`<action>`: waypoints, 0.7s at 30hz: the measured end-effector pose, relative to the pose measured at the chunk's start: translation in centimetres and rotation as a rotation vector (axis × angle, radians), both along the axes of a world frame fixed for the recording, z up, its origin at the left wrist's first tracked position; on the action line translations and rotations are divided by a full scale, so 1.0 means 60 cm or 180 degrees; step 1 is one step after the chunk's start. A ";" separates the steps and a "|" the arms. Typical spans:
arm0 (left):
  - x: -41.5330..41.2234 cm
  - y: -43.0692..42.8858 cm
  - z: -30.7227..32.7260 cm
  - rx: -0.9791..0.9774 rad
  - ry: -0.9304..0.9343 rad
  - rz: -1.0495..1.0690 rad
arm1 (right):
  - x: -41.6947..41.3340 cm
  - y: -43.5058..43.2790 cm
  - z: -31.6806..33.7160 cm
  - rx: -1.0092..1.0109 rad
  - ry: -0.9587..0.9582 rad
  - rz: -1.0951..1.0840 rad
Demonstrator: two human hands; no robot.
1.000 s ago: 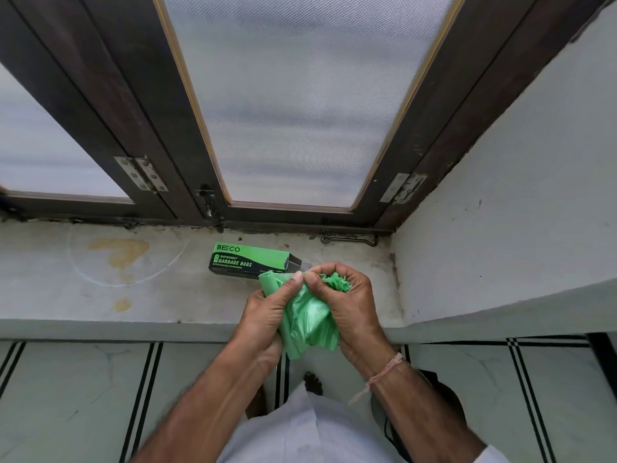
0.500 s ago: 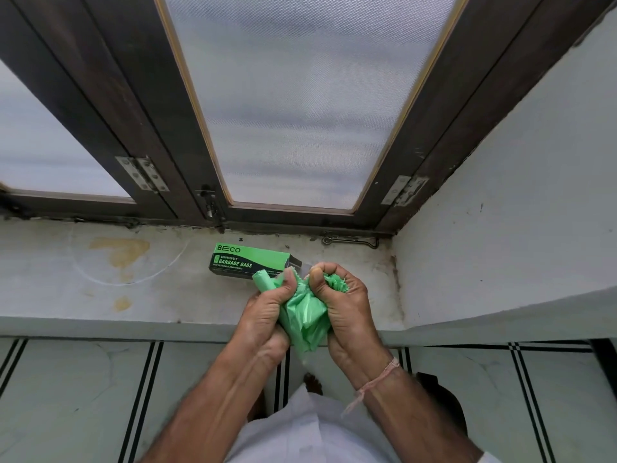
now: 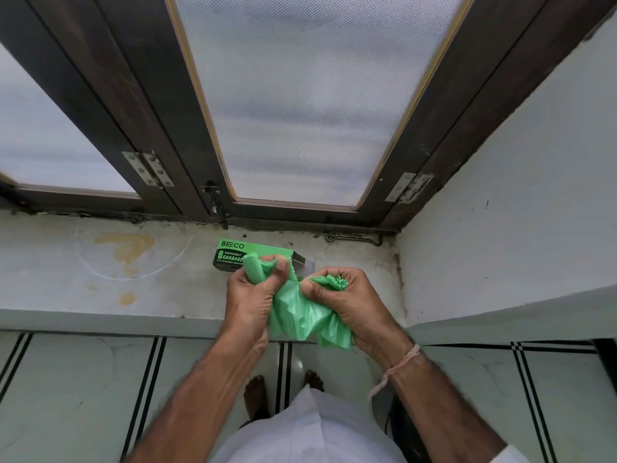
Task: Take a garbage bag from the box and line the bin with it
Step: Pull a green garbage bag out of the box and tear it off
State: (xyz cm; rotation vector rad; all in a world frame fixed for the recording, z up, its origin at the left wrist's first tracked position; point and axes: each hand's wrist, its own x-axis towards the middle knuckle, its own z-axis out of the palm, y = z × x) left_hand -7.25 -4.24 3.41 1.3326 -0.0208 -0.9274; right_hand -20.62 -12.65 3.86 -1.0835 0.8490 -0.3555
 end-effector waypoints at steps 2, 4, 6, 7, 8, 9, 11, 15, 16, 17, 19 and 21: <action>-0.002 -0.001 0.000 -0.0047 0.0105 0.0059 | 0.005 0.002 0.001 -0.0039 -0.0121 -0.0206; -0.002 -0.004 0.002 -0.0104 0.0179 0.0137 | 0.008 0.008 -0.001 -0.0082 -0.0216 -0.0363; -0.005 -0.007 0.003 -0.0158 0.0252 0.0198 | 0.009 0.015 -0.002 -0.0117 -0.0205 -0.0466; -0.007 -0.008 0.002 -0.0185 0.0310 0.0219 | 0.009 0.018 -0.002 -0.0122 -0.0187 -0.0519; -0.010 -0.008 0.001 -0.0205 0.0373 0.0238 | 0.009 0.021 -0.004 -0.0116 -0.0177 -0.0580; -0.013 -0.009 -0.001 -0.0216 0.0416 0.0257 | 0.009 0.025 -0.004 -0.0097 -0.0175 -0.0640; -0.016 -0.007 -0.004 -0.0222 0.0438 0.0239 | 0.009 0.028 -0.006 -0.0096 -0.0179 -0.0719; -0.011 0.005 0.000 -0.0192 0.0231 -0.0285 | 0.007 0.019 -0.008 -0.0539 -0.0004 -0.0528; -0.011 0.008 0.003 -0.0196 0.0263 -0.0451 | 0.006 0.016 -0.007 -0.0630 0.0036 -0.0480; -0.010 0.011 0.005 -0.0201 0.0307 -0.0588 | 0.005 0.012 -0.005 -0.0680 0.0069 -0.0446; -0.008 0.015 0.005 -0.0192 0.0388 -0.0758 | 0.002 0.008 -0.001 -0.0692 0.0101 -0.0366; -0.005 0.018 0.004 -0.0182 0.0428 -0.0870 | -0.001 0.005 0.003 -0.0647 0.0073 -0.0253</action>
